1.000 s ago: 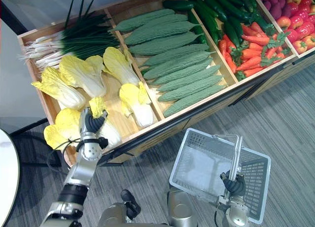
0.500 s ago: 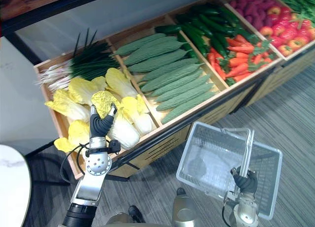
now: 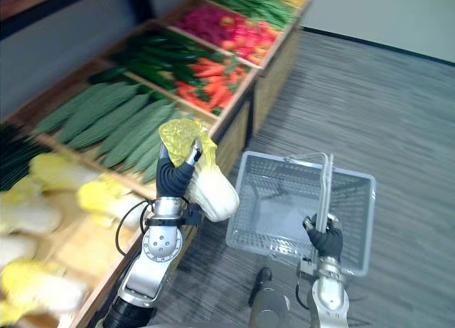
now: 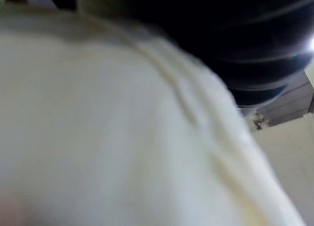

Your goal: Pick vegetable in the basket

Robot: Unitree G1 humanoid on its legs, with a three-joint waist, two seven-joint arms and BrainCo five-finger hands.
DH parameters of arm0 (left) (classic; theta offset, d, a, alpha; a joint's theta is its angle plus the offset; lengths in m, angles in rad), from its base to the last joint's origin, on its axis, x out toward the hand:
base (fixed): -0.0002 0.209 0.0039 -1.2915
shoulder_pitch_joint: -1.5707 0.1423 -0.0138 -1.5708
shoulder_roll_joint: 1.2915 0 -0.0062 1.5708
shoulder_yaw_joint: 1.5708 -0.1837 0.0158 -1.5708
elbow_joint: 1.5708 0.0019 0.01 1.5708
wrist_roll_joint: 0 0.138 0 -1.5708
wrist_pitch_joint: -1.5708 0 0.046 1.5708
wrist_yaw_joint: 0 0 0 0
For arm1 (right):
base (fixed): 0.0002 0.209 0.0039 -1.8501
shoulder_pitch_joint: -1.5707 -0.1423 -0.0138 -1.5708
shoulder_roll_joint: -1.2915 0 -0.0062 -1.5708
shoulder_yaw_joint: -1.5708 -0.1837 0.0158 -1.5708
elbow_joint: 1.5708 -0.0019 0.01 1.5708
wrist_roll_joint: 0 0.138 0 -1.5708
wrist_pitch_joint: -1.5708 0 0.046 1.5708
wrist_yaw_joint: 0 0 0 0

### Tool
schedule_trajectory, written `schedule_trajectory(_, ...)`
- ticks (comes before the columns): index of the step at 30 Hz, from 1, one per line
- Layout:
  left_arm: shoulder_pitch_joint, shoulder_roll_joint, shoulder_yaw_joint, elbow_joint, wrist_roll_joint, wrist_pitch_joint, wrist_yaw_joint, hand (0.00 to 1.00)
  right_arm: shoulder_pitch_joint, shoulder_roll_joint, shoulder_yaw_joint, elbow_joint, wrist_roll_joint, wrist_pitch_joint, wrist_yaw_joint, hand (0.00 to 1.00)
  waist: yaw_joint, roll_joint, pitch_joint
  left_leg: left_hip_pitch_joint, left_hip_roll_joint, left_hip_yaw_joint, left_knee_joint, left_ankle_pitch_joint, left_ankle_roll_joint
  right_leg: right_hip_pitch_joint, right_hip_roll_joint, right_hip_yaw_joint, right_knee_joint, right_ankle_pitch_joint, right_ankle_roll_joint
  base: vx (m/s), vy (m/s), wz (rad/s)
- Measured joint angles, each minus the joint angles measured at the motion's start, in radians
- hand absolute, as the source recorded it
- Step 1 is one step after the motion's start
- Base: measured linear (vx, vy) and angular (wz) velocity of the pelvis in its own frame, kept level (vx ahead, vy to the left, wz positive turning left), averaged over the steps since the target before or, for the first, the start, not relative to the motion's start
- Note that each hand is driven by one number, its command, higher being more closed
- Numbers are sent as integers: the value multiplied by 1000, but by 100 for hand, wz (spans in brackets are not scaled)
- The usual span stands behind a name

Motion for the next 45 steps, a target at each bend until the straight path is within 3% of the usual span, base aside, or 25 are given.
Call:
schedule_trajectory(1, -8, 0, -8, 17, -4, 1, -8, 100, -9, -10, 9, 4, 1, 0, 3, 100, -5, 3, -2, 0, 25, -5, 56, 7, 12, 1, 19, 23, -3, -3, -2, 289, -149, -138)
schedule_trajectory(2, -18, 0, -22, 50, -11, 1, -17, 100, -22, -32, 31, 5, 2, 0, 8, 100, -10, 4, -1, -16, 86, -62, 218, 66, 77, 31, 57, 72, -42, -3, -3, 294, -130, -109)
schedule_trajectory(3, -16, 0, -30, 62, -13, 0, -19, 100, -22, -42, 42, 5, 4, 0, 14, 100, -14, 3, -1, -28, 110, -104, 286, 116, 86, 57, 72, 87, -69, 0, 0, 298, -67, -116)
schedule_trajectory(4, -15, 7, -39, 88, -16, 0, -33, 100, -26, -55, 72, 6, 7, 0, 20, 100, -18, 3, 0, -75, 120, -226, 388, 107, 61, 110, 98, 122, -143, 1, 0, 213, -8, -74)
schedule_trajectory(5, -15, 6, -45, 90, -26, 0, -37, 100, -36, -65, 85, 7, 13, 0, 20, 100, -18, 2, 0, -135, 99, -329, 435, 59, 41, 139, 105, 143, -186, 3, 1, 225, 34, -85)
schedule_trajectory(6, -13, 9, -54, 91, -33, -1, -37, 100, -52, -68, 103, 10, 23, 0, 23, 100, -14, -2, 1, -215, 63, -429, 446, 12, 49, 168, 106, 173, -226, 9, -1, 129, 60, -66)
schedule_trajectory(7, -13, 13, -57, 94, -33, -1, -37, 100, -57, -70, 116, 13, 26, 0, 23, 100, -10, -2, 1, -244, 47, -458, 436, -7, 56, 182, 106, 189, -240, 13, 3, 204, 112, -90)
schedule_trajectory(8, -12, 17, -57, 113, -33, -3, -38, 100, -70, -75, 149, 24, 36, 0, 28, 100, 14, -12, 7, -295, 5, -522, 361, -32, 83, 210, 103, 242, -266, 24, 14, 161, 109, -83)
schedule_trajectory(10, -7, 16, -60, 146, -33, -3, -37, 100, -93, -86, 186, 51, 49, 0, 46, 100, 37, -1, 1, -350, -49, -618, 206, -15, 70, 228, 100, 296, -281, 50, 53, 123, 147, -99)
schedule_trajectory(11, -5, 13, -60, 156, -32, -4, -37, 100, -98, -91, 197, 54, 54, 0, 49, 100, 38, 10, -1, -361, -58, -647, 133, 19, 61, 227, 108, 306, -282, 59, 68, 97, 195, -93)
schedule_trajectory(12, -3, 2, -59, 172, -32, -4, -37, 100, -101, -105, 212, 51, 72, -1, 59, 100, 40, 44, -4, -380, -57, -686, 21, 155, 66, 230, 136, 331, -286, 68, 89, 120, 194, -89)
schedule_trajectory(13, 6, 5, -58, 214, -32, -6, -43, 100, -95, -103, 238, 55, 94, 1, 77, 100, 36, 38, -12, -354, -73, -685, -4, 139, 64, 236, 137, 386, -304, 82, 111, 165, 226, -74)
schedule_trajectory(15, 2, 7, -58, 262, -29, 6, -57, 100, -86, -98, 258, 42, 126, 0, 110, 100, 26, -2, -13, -325, -112, -671, -75, 150, 77, 239, 115, 415, -345, 102, 133, 144, 181, -33)
schedule_trajectory(17, 3, 17, -57, 279, -20, 15, -56, 100, -84, -101, 276, 42, 150, 2, 124, 100, 31, -21, -14, -309, -134, -652, -110, 158, 82, 245, 110, 438, -386, 126, 136, 84, 116, -18)
schedule_trajectory(25, -21, 63, -16, 422, 104, 53, -56, 100, -86, -129, 407, -25, 315, 3, 257, 100, 28, -31, -13, -242, -155, -596, -204, 164, 83, 278, 119, 488, -469, 154, 138, 48, 19, -20)
schedule_trajectory(30, -21, 71, -19, 497, 165, 72, -80, 100, -97, -140, 484, -64, 396, 3, 313, 100, 27, -57, -13, -212, -160, -587, -228, 163, 82, 293, 122, 509, -481, 157, 138, 1, 7, -8)
schedule_trajectory(31, -22, 78, -22, 505, 165, 72, -81, 0, -104, -134, 504, -75, 404, 3, 324, 100, 27, -66, -13, -210, -163, -587, -235, 163, 83, 293, 121, 511, -482, 157, 138, -74, 34, 4)
schedule_trajectory(32, -23, 86, -38, 549, 177, 84, -81, 0, -111, -121, 583, -84, 477, 17, 353, 100, 26, -85, -21, -204, -174, -592, -243, 163, 83, 299, 112, 516, -484, 158, 139, -85, 34, 7)
schedule_trajectory(38, -21, 84, -77, 567, 197, 94, -84, 0, -111, -117, 598, -84, 510, 32, 352, 100, 21, -87, -22, -195, -175, -596, -251, 163, 83, 312, 112, 520, -495, 157, 138, -55, -16, 2)
schedule_trajectory(45, -12, 82, -94, 543, 202, 94, -105, 0, -97, -78, 584, -84, 377, 31, 324, 100, 7, -86, -22, -200, -175, -605, -252, 164, 83, 311, 112, 511, -496, 157, 139, -40, -31, 3)
